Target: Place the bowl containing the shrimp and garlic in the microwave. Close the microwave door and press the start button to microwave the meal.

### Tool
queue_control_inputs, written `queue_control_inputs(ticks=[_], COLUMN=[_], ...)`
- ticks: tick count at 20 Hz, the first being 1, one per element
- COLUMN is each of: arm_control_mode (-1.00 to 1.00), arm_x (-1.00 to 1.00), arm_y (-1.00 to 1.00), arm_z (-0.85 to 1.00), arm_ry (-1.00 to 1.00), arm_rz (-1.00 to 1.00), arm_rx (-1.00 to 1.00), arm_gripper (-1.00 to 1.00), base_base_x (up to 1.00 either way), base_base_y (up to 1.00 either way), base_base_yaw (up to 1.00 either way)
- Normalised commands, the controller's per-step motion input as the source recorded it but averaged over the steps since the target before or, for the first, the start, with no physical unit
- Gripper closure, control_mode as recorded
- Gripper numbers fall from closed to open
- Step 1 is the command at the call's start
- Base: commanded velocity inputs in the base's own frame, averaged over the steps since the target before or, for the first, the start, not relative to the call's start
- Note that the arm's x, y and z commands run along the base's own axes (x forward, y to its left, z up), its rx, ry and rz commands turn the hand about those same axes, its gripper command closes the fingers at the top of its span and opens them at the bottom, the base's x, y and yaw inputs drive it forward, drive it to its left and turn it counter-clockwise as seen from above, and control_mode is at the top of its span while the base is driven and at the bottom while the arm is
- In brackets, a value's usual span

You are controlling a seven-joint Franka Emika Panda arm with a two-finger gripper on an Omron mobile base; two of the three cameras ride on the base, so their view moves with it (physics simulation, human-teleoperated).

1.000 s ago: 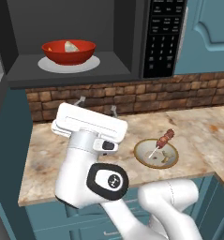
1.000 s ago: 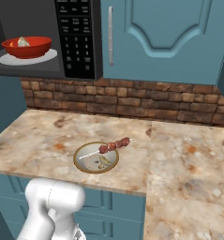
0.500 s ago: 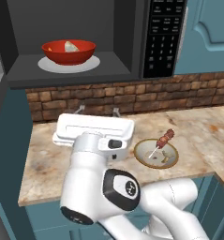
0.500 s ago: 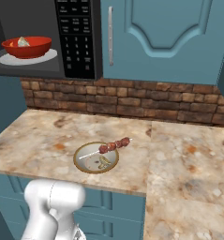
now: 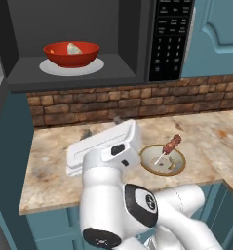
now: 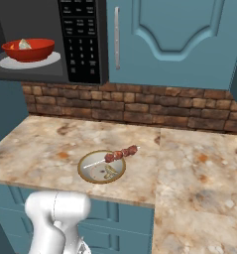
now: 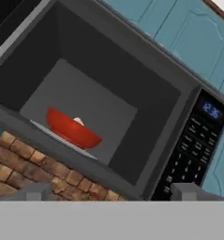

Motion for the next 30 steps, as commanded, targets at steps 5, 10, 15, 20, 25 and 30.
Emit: queue_control_inputs(ticks=[5,10,15,20,25,30], arm_control_mode=[-1.0,-1.0,-1.0,-1.0,-1.0,-1.0], arm_x=[-0.07,-0.11,-0.02,-0.1,-0.26,-0.24], arm_y=[0.0,0.07,0.25,0.49,0.58,0.34], arm_z=[-0.34,-0.09,-0.09,-0.1,-0.14,-0.38], arm_ry=[0.08,0.09,0.03,-0.08,-0.18,-0.07], arm_rz=[0.0,-0.01,-0.03,-0.04,-0.13,-0.17], arm_rx=[-0.61,-0.65,-0.67,-0.57,-0.35,-0.36], arm_gripper=[-1.0,-1.0,-1.0,-1.0,-1.0,-1.0], base_base_x=[0.0,0.0,0.0,0.0,0.0,0.0], base_base_y=[0.0,0.0,0.0,0.0,0.0,0.0], base_base_yaw=[0.0,0.0,0.0,0.0,0.0,0.0])
